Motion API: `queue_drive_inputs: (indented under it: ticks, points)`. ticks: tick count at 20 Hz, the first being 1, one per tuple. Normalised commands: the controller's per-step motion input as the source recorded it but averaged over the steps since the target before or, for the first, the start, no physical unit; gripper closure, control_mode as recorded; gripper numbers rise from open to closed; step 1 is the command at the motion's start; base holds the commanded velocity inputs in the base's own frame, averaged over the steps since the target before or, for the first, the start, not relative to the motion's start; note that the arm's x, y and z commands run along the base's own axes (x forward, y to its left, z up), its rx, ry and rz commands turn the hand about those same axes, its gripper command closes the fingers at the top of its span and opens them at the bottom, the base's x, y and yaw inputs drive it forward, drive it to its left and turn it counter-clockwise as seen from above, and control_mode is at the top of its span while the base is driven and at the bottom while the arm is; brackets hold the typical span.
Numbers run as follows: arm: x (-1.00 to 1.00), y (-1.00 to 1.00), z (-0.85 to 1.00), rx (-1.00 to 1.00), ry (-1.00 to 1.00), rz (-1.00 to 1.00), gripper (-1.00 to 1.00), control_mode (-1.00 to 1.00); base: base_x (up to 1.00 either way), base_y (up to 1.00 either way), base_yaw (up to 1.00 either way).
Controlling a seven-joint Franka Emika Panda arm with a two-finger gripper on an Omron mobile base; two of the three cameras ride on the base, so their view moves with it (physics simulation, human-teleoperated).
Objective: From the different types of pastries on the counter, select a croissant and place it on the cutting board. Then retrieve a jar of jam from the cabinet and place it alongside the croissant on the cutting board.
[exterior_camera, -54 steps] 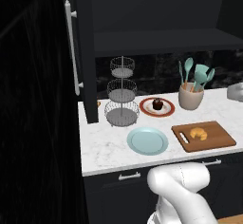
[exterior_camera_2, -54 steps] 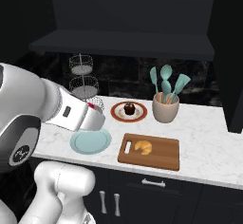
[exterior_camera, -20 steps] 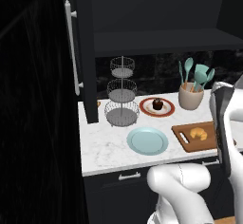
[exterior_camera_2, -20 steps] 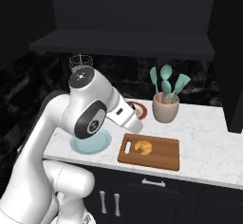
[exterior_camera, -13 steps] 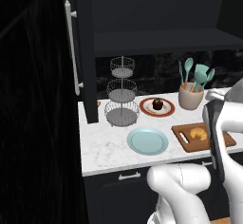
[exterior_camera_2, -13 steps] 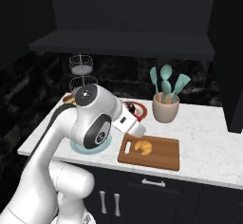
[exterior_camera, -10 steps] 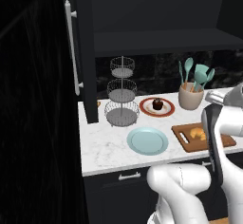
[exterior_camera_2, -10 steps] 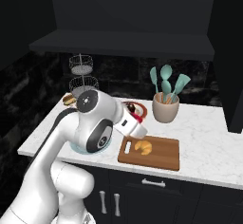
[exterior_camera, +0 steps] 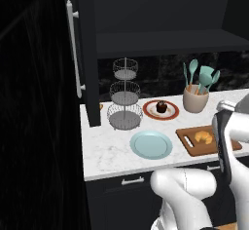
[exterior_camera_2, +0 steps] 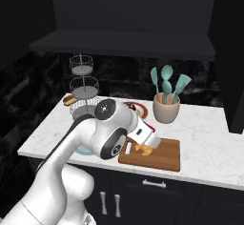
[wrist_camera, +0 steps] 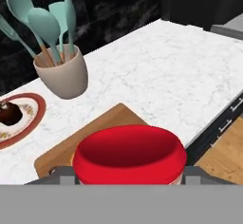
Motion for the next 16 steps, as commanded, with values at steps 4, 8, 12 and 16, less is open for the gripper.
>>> queue_drive_inputs:
  ticks: [4,8,12,16]
  points:
    - [0.09,-0.24,0.00,0.03,0.37,0.01,1.00,-1.00,0.00,0.00,0.00]
    - [0.01,-0.09,-0.27,0.00,0.19,0.02,1.00,-1.00,0.00,0.00,0.00]
    - [0.01,-0.03,-0.55,0.00,0.05,0.09,1.00,-1.00,0.00,0.00,0.00]
    - [0.13,0.00,-0.63,0.00,-0.07,0.17,1.00,-1.00,0.00,0.00,0.00]
